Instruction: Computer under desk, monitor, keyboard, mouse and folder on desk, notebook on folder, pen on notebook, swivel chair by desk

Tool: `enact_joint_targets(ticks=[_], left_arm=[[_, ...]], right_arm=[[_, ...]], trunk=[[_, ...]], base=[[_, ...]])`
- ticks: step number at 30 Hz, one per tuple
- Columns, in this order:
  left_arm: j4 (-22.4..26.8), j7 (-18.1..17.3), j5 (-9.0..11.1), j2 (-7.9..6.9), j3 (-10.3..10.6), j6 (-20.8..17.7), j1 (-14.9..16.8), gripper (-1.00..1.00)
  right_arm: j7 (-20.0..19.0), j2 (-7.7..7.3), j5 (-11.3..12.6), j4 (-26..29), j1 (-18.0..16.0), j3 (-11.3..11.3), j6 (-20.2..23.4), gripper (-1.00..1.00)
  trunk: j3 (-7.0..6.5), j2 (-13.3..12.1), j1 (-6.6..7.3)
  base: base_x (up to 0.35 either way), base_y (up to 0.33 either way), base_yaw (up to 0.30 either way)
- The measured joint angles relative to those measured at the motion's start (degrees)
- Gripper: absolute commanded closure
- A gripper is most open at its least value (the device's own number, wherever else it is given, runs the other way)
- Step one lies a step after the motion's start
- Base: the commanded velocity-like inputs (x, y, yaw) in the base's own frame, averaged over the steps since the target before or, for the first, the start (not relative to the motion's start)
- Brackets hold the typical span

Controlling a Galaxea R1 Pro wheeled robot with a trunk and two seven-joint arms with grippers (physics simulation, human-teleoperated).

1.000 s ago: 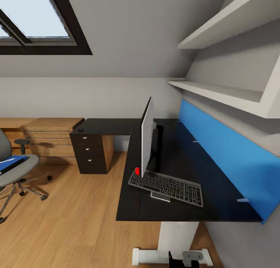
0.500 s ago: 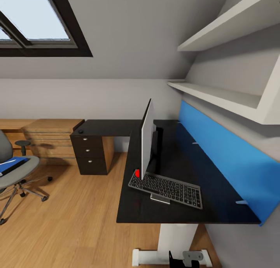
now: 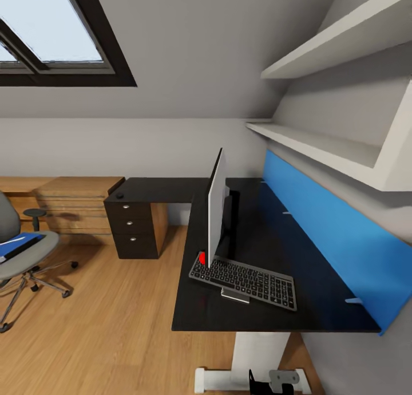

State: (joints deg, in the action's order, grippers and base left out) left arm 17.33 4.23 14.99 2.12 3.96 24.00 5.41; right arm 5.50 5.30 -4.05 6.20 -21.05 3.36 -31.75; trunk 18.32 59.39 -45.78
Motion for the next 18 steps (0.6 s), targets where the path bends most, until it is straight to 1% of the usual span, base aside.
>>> enact_joint_targets(ticks=[4, 9, 18], left_arm=[[0.0, 0.03, -0.05, 0.02, 0.0, -0.02, 0.0, -1.0], [0.0, 0.07, -0.1, 0.11, 0.0, -0.03, 0.0, -1.0], [0.0, 0.32, 0.08, 0.02, -0.07, -0.12, 0.0, -1.0]], right_arm=[[0.0, -0.03, 0.0, 0.0, 0.0, 0.01, 0.0, -1.0], [0.0, 0.0, -0.04, 0.0, 0.0, 0.01, 0.0, -1.0], [0.27, -0.14, 0.19, 0.2, 0.0, 0.25, 0.44, -1.0]], trunk=[[-0.72, -1.61, 0.86], [-1.62, -3.62, 1.95], [-3.24, -7.23, 3.96]], base=[[-0.175, 0.0, 0.0], [-0.306, -0.027, 0.0], [-0.048, -0.014, 0.0]])
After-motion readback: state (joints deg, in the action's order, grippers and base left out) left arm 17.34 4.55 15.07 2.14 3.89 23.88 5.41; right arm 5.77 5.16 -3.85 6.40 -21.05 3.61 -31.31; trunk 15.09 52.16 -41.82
